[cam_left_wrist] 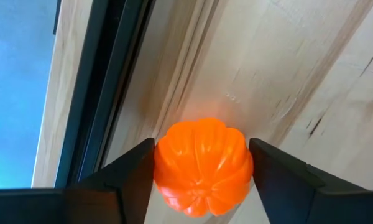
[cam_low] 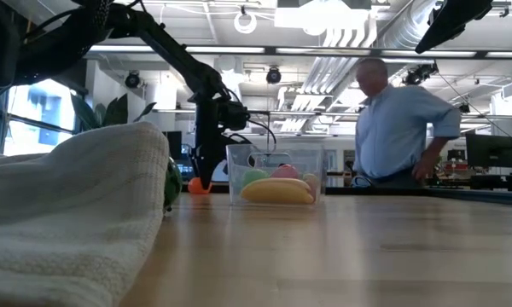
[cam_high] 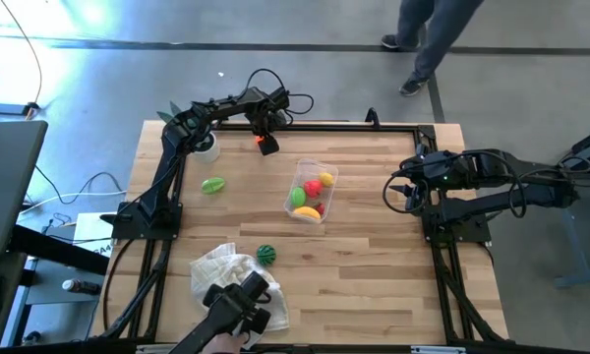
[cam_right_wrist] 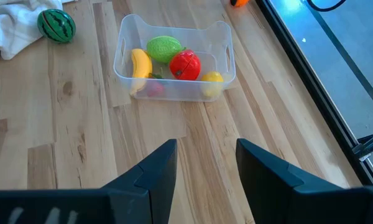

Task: Pick and placing Produce into tupperware
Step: Put the orange pumpkin into the transparent bin

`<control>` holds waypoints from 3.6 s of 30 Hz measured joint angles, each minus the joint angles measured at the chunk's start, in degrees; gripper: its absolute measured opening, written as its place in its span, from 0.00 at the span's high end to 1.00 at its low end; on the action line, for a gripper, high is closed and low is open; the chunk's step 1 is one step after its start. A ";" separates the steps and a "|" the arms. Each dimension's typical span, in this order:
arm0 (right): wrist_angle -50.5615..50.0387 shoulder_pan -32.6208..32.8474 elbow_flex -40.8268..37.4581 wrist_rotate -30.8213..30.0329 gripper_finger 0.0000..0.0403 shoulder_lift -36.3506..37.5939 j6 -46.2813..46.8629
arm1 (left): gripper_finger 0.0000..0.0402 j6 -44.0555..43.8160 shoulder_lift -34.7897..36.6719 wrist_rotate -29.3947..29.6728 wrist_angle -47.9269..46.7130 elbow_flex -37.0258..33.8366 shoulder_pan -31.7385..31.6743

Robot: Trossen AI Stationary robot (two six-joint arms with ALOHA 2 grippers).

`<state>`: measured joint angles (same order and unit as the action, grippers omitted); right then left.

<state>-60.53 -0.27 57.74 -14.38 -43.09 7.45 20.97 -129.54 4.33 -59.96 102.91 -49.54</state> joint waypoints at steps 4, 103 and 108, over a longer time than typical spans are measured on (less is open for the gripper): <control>0.00 0.00 0.00 0.01 0.61 0.00 -0.01 | 0.37 -0.01 0.00 0.67 -0.07 0.00 0.00; 0.00 0.00 0.00 -0.01 0.61 -0.02 -0.01 | 0.43 31.29 -5.42 -14.65 -8.04 23.97 31.96; 0.00 0.00 0.00 0.01 0.61 -0.02 -0.01 | 0.44 31.04 -5.42 -14.68 -6.90 21.95 31.87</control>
<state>-60.53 -0.27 57.74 -14.37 -43.11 7.44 52.01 -134.96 -10.35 -66.86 124.86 -17.67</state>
